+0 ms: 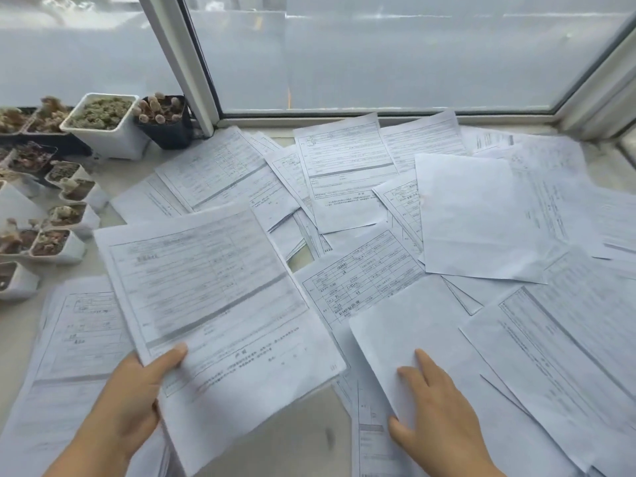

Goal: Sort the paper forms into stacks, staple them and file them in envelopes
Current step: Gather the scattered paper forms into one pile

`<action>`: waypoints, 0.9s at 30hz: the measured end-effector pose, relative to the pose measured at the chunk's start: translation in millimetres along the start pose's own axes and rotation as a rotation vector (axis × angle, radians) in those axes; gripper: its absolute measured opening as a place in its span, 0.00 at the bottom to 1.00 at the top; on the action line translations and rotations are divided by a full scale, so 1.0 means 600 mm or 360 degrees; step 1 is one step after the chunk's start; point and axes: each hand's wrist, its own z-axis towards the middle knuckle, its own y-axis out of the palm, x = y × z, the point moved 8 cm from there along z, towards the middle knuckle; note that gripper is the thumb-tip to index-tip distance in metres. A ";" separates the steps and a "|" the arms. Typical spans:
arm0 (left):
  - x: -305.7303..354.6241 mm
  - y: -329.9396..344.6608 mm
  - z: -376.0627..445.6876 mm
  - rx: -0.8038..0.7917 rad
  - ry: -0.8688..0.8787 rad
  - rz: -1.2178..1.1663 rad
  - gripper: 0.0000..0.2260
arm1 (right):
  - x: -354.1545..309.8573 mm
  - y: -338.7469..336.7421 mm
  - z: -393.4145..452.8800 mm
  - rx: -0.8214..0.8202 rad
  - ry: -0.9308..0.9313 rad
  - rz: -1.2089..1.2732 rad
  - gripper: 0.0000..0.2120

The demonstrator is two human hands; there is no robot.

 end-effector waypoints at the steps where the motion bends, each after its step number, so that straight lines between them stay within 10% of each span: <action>1: -0.017 0.021 -0.002 -0.0064 -0.0040 0.0036 0.09 | 0.005 0.016 -0.006 -0.0088 0.0014 0.0033 0.33; 9: -0.076 0.039 0.011 -0.0129 -0.0134 0.0316 0.08 | 0.020 0.049 -0.019 0.0037 0.0094 0.0023 0.53; 14: -0.084 0.020 0.004 -0.0192 -0.0147 0.0334 0.09 | 0.042 0.040 -0.024 0.0236 0.0269 0.0206 0.38; 20: -0.097 0.030 -0.007 -0.0288 -0.0211 0.0241 0.09 | 0.041 0.055 -0.020 0.0220 0.0231 0.0226 0.60; 27: -0.121 0.046 -0.038 -0.0319 -0.0191 0.0235 0.10 | 0.047 0.055 -0.020 0.0383 0.0203 0.0316 0.49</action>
